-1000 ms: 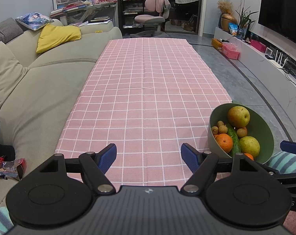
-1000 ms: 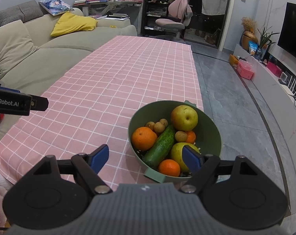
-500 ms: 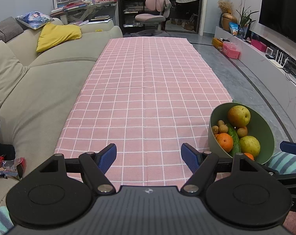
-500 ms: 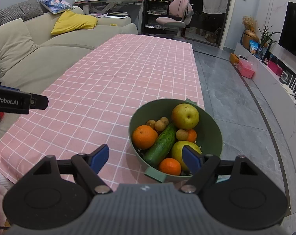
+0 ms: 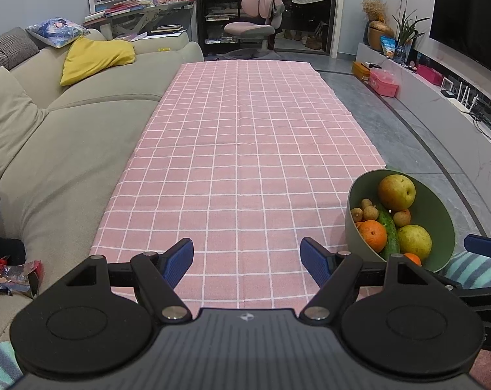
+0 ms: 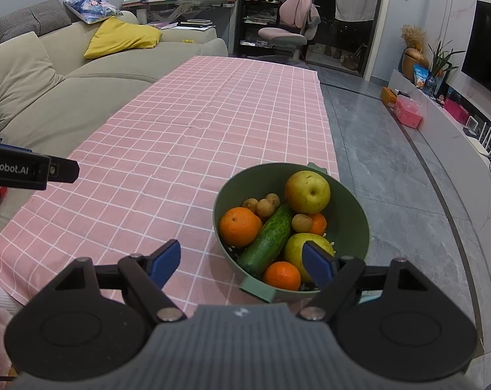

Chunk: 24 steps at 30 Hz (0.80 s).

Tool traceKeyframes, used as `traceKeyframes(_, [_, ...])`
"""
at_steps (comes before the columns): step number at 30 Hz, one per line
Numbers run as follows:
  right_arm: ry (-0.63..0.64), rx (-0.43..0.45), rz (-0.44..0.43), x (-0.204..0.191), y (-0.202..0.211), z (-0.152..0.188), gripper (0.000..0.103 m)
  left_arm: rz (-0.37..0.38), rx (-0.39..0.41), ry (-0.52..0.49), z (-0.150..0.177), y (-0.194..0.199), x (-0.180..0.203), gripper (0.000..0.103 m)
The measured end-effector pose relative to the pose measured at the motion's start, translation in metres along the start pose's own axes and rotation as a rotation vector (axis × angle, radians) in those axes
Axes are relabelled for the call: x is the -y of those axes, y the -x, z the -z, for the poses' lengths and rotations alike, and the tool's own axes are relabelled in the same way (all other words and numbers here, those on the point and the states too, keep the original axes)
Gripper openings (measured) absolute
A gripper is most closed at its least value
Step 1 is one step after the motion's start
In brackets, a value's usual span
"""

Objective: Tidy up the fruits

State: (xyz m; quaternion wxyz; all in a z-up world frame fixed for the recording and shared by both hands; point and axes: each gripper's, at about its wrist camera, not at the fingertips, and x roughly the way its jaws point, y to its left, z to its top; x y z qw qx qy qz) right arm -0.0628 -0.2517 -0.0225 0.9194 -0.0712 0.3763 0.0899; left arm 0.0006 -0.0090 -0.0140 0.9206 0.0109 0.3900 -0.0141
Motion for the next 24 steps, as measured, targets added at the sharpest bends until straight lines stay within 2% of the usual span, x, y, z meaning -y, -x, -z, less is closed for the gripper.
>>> traceKeyframes(24, [-0.012, -0.012, -0.002, 0.0008, -0.0015, 0.0002, 0.079, 0.009, 0.012, -0.009, -0.0012, 0.0035, -0.0002, 0.088])
